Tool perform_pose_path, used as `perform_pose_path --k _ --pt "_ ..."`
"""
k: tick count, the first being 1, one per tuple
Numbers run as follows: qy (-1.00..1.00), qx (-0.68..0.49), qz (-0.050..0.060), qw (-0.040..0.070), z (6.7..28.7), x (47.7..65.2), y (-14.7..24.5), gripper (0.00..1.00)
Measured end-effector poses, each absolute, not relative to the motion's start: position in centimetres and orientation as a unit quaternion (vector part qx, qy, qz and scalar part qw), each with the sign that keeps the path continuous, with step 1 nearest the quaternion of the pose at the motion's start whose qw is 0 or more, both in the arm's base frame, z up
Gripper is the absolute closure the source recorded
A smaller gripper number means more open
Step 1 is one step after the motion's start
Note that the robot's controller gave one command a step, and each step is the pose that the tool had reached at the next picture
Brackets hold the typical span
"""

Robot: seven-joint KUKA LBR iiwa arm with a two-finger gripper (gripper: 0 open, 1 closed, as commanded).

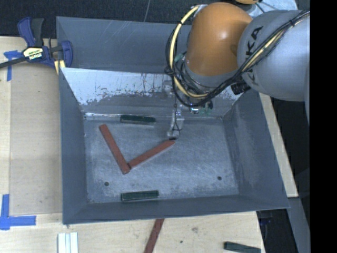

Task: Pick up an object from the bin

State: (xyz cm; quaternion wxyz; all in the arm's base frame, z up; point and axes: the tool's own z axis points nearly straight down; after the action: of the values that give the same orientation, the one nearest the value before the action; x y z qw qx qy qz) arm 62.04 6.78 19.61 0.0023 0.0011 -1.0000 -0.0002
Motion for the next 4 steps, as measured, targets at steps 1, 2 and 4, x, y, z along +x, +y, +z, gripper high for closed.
perform_pose_path --k 1,2,4 --pt "-1.0 0.001 0.0 -0.002 20.1 62.2 6.8 0.0" --pt "-1.0 0.012 0.0 -0.004 14.0 60.5 8.3 0.0" --pt "-0.972 0.233 -0.001 -0.009 7.5 56.8 8.9 1.0"
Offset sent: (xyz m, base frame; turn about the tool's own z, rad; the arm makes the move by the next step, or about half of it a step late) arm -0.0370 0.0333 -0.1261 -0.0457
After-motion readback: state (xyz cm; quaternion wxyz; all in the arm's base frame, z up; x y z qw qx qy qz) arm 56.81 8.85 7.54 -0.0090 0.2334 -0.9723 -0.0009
